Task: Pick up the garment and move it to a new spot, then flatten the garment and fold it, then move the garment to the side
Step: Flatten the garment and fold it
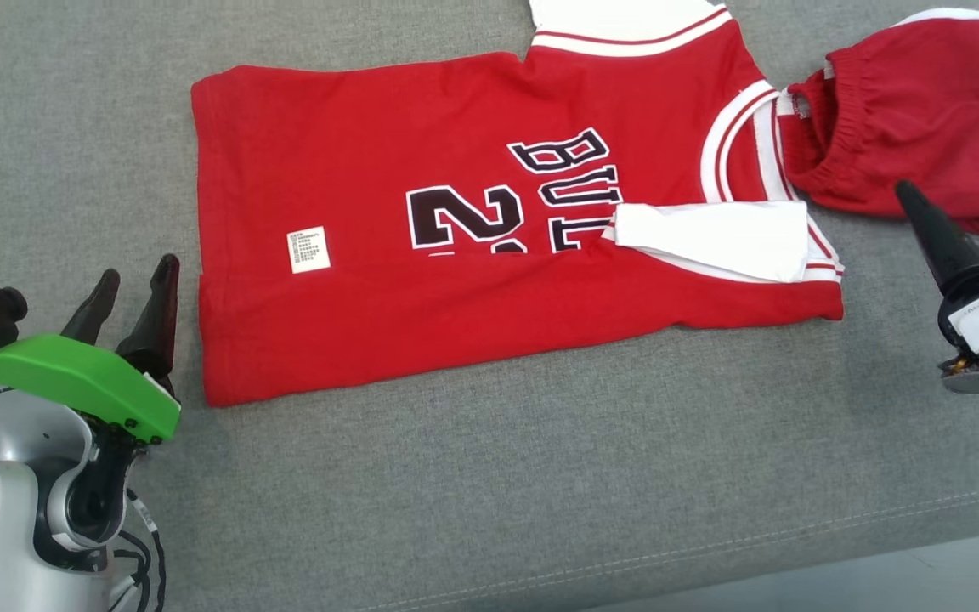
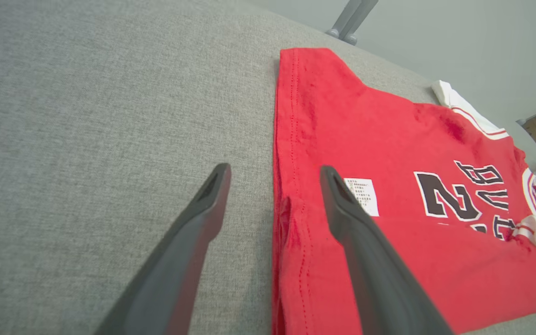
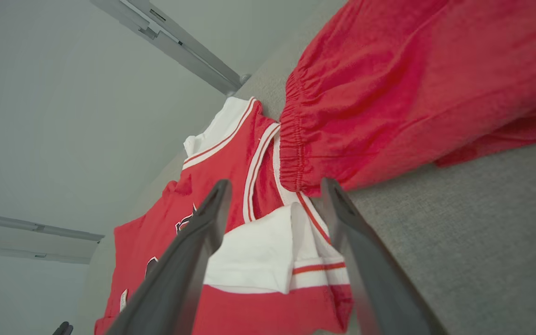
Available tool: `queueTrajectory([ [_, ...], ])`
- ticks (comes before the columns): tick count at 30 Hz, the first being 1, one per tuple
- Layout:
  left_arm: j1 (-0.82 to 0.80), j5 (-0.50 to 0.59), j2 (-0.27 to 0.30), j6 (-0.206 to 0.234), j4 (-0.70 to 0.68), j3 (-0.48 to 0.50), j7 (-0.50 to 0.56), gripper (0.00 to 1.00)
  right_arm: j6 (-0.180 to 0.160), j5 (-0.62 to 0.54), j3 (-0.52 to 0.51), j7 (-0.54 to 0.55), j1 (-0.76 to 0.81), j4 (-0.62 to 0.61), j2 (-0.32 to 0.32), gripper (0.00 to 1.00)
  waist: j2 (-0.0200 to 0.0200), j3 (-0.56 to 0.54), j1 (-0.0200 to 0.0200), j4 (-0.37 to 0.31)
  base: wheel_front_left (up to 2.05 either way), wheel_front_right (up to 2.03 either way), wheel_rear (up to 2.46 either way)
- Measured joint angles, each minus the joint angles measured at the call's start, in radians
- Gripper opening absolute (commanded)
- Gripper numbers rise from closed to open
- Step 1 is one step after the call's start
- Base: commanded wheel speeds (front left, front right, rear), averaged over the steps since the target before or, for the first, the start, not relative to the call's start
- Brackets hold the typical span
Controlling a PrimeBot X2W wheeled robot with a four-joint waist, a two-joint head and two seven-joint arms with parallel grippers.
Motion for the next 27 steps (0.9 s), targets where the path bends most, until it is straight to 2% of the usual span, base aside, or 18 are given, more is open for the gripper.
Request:
queueTrajectory([
  [5, 0.036, -0.013, -0.054, 0.004, -0.005, 0.003, -0.023, 1.00, 0.019, -0.148, 0.039, -0.043, 0.056, -0.010, -0.086, 1.00, 0.0000, -0.034, 0.0000, -0.003, 0.00, 0.00, 0.00],
  [7, 0.066, -0.022, -0.066, 0.008, -0.005, -0.015, -0.021, 1.00, 0.020, -0.181, 0.070, -0.043, 0.093, -0.008, -0.097, 1.00, 0.0000, -0.042, 0.0000, -0.004, 0.00, 0.00, 0.00],
  [13, 0.087, -0.035, -0.093, 0.009, -0.007, -0.071, 0.000, 1.00, 0.022, -0.211, 0.119, -0.050, 0.133, -0.003, -0.086, 1.00, 0.0000, -0.035, 0.0000, -0.001, 0.00, 0.00, 0.00],
  [27, 0.084, -0.004, -0.085, 0.013, 0.026, -0.091, 0.030, 1.00, 0.027, -0.240, 0.168, -0.077, 0.096, 0.063, -0.035, 1.00, 0.0000, -0.001, 0.0000, 0.010, 0.00, 0.00, 0.00],
])
